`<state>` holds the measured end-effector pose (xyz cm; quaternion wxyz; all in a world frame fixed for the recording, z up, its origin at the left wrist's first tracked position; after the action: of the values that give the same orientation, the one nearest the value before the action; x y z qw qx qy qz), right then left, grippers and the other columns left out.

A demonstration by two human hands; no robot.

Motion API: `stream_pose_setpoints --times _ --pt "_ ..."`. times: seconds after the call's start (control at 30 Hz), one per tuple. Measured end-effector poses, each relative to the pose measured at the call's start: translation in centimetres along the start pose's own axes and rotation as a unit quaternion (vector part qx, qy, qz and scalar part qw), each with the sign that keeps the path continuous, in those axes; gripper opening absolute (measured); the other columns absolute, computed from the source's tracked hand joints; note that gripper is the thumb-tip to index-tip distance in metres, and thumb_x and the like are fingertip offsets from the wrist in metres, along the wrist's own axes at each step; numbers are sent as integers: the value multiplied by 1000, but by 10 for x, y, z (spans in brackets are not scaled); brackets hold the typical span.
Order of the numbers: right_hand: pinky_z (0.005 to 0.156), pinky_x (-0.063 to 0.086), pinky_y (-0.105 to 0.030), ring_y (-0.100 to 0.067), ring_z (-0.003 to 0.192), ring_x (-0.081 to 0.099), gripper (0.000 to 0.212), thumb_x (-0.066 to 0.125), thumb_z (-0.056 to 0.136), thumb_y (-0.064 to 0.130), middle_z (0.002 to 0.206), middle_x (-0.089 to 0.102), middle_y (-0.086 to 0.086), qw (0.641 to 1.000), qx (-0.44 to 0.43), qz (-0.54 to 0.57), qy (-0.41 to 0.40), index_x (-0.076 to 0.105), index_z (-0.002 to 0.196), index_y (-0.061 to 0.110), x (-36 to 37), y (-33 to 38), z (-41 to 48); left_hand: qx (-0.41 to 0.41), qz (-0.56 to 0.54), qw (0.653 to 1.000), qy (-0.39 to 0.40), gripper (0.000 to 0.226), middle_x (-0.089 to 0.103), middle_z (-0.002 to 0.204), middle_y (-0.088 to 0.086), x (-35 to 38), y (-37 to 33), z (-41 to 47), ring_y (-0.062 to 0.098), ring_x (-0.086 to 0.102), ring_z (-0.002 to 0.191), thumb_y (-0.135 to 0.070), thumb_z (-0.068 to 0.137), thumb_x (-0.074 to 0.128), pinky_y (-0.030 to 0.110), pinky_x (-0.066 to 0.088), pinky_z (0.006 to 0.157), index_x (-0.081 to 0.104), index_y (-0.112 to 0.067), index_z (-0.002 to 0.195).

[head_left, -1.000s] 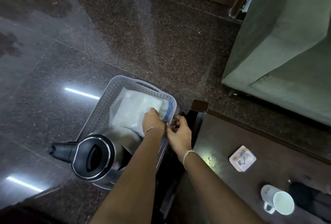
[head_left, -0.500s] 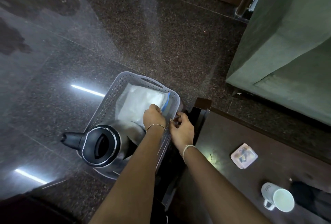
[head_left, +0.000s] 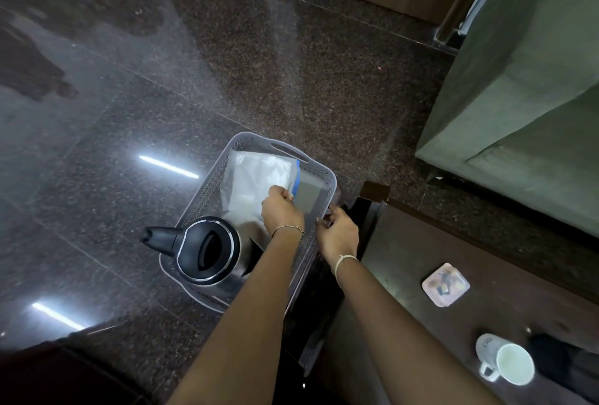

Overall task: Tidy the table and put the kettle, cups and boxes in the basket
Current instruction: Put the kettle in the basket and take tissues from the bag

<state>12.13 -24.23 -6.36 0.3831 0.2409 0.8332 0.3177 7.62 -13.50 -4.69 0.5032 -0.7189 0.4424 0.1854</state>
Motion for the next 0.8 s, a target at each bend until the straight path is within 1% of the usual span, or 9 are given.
stream_pose_setpoints --times 0.07,0.2,0.27,0.33,0.53,0.6,0.7,0.8 --pt "78 45 -25 -25 96 65 35 59 85 15 98 71 -5 1000 1 -6 5 65 118 23 0 1 0 -1 -5 1000 -6 15 65 105 16 -2 0 -2 34 57 95 -3 93 42 34 39 72 55 -7 99" --pt "81 49 -31 -29 98 65 34 59 85 14 100 72 -9 1000 -2 -23 9 65 118 22 1 2 -1 -5 -8 1000 -19 21 64 104 17 -7 -2 -4 35 57 95 4 90 39 37 40 73 55 -6 100" --pt "76 47 -27 -29 97 65 33 60 85 15 100 72 -8 1000 -3 -29 8 65 116 24 0 2 -1 -9 -9 1000 -24 23 64 104 17 -9 -3 -5 36 57 95 5 89 38 38 42 75 55 -6 100" --pt "72 41 -22 -29 96 65 32 60 84 17 99 71 -7 999 1 -34 7 66 114 25 0 3 -2 -9 -10 1000 -28 23 64 103 18 -11 -4 -5 36 57 95 4 89 38 37 40 74 56 -6 99" --pt "70 38 -20 -30 97 65 34 60 82 16 102 71 -9 999 7 -44 10 67 114 24 -1 5 -4 -3 -32 999 -34 23 64 101 17 -15 -3 -9 36 57 93 6 87 38 40 44 78 55 -6 98" --pt "71 39 -20 -30 98 65 34 59 82 16 103 70 -9 999 6 -44 14 67 114 23 -2 6 -5 2 -42 998 -37 22 64 100 18 -16 -3 -10 37 57 93 5 88 39 41 46 80 54 -5 99" --pt "74 41 -22 -31 101 64 37 60 81 16 105 70 -10 998 6 -47 27 65 117 22 -5 7 -7 11 -53 997 -50 16 63 100 20 -19 -2 -14 39 56 94 -2 93 39 46 46 83 53 -4 101" --pt "78 45 -25 -31 103 64 40 64 80 19 108 70 -11 998 4 -50 38 64 120 22 -7 8 -9 17 -68 996 -57 16 61 103 20 -22 -2 -18 38 55 96 -5 95 39 46 46 85 51 -4 105"
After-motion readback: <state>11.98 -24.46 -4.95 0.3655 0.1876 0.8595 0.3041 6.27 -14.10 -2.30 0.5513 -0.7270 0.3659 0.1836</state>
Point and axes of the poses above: each hand's wrist, its own z-axis towards the middle knuckle, its own x-axis out of the palm, y = z × x, the point moved 2 cm from there along z, towards the middle knuckle
